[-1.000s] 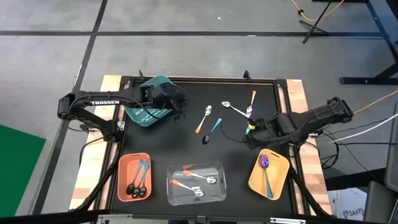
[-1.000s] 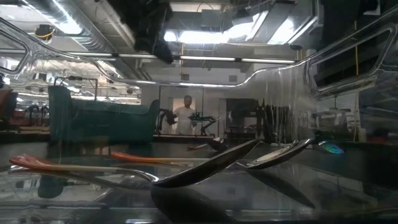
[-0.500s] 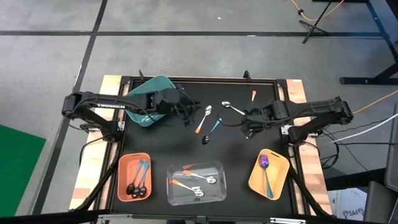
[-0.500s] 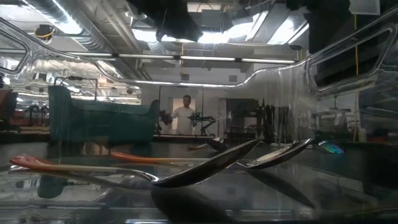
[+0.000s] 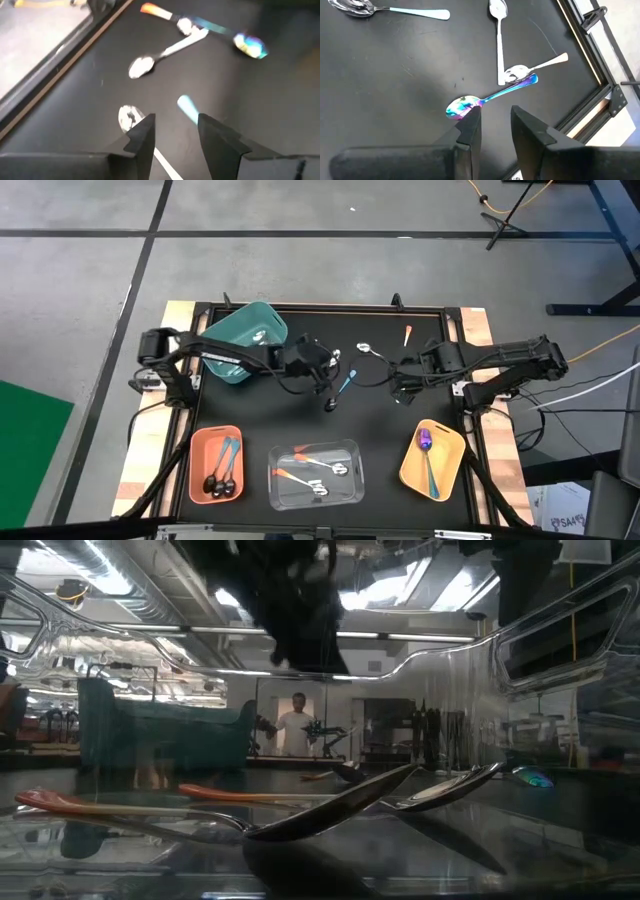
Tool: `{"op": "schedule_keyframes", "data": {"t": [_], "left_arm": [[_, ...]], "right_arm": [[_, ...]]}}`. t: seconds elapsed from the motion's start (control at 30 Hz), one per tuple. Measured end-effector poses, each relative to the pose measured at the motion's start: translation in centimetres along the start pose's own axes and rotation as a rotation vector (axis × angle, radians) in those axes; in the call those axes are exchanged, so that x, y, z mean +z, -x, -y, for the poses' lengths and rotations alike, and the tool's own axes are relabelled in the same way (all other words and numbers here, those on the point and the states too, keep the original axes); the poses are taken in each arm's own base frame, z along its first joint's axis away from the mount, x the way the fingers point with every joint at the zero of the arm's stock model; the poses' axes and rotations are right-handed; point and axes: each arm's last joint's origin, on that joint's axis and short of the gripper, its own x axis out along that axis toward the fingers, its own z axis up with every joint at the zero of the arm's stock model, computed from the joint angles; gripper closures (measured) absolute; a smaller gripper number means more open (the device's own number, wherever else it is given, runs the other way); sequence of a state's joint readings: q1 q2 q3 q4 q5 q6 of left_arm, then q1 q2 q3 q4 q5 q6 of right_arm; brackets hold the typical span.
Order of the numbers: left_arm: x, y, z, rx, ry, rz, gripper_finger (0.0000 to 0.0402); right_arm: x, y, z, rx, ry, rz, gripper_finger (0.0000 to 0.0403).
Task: Sort silverware by color (type)
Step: Put the orange spoon into the transparent bin
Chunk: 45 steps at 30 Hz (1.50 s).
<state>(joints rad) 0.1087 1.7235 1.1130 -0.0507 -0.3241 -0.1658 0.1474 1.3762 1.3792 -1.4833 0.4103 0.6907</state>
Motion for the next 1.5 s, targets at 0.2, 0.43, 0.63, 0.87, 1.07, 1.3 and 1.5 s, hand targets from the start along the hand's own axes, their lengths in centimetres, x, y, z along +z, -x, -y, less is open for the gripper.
{"op": "schedule_keyframes", "data": {"t": [0.2, 0.43, 0.63, 0.87, 1.07, 1.3, 1.5], "left_arm": [[-2.1, -2.9, 0.1, 0.034, 0.062, -0.078, 0.0260], [-3.6, -5.0, 0.0, 0.052, 0.072, -0.113, 0.0263], [-4.6, -6.1, 0.3, 0.065, 0.065, -0.127, 0.0266], [-6.1, -7.5, 0.4, 0.087, 0.052, -0.163, 0.0266], [-6.8, -8.1, 0.3, 0.102, 0.048, -0.180, 0.0266], [-6.7, -8.3, -0.2, 0.084, 0.061, -0.190, 0.0267], [-6.7, -8.5, -1.0, 0.054, 0.124, -0.212, 0.0267]], "right_arm": [[0.3, 0.0, -0.3, 0.025, -0.006, 0.031, 0.0311], [0.7, 0.0, -0.6, 0.058, 0.010, 0.075, 0.0311], [0.8, 0.0, -0.6, 0.060, 0.011, 0.078, 0.0311], [0.8, 0.0, -0.6, 0.060, 0.011, 0.077, 0.0311], [0.8, 0.0, -0.6, 0.060, 0.011, 0.077, 0.0311], [0.8, 0.0, -0.6, 0.060, 0.011, 0.077, 0.0311], [0.8, 0.0, -0.6, 0.060, 0.012, 0.077, 0.0311]]}}
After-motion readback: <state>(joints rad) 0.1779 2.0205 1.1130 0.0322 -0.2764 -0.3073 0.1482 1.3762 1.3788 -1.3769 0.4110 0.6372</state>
